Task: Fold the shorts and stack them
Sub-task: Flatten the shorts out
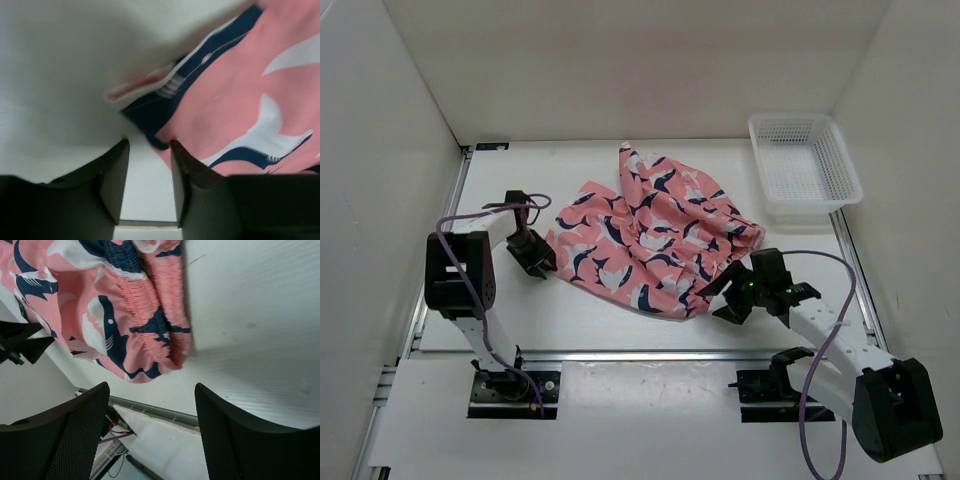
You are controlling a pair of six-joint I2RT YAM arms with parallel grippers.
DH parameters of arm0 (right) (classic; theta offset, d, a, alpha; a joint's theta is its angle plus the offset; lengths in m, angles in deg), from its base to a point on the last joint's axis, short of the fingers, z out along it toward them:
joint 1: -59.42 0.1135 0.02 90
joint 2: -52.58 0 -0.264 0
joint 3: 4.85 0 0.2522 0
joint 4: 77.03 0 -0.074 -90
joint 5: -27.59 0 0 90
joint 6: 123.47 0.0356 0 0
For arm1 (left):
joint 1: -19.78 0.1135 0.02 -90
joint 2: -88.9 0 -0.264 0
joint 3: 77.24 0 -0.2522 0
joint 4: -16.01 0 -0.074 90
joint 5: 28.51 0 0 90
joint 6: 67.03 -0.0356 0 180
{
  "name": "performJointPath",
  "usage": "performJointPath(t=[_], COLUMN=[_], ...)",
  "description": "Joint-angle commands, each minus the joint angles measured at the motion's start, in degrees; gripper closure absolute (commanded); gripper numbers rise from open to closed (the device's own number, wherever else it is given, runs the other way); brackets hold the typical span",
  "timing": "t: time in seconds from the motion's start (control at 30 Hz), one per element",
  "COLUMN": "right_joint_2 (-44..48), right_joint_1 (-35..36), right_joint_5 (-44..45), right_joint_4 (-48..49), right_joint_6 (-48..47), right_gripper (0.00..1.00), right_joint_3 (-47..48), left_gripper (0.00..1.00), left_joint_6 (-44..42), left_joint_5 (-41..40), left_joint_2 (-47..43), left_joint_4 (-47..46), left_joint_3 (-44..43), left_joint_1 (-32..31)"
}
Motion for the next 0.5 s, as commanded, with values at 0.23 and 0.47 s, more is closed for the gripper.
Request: performJointPath(t=[0.23, 0.47], right_joint_2=[-10.7, -16.6], right_joint_1=[10.2, 12.7], right_joint_5=[7.4, 19.6], right_joint_4=[13.2, 10.7], right_joint_6=[10.0, 9.2], right_gripper=[0.4, 0.84], right_joint_3=[-0.9, 2.5], left_gripper=[0.9, 0.9], left_joint_6=[0.8, 0.2], left_joint_5=[-0.6, -0.1], left_joint_2=[0.1, -3.3], left_joint_4=[-3.5, -3.5], left_joint_3=[-3.2, -2.6], left_joint_1=[0.2, 0.7])
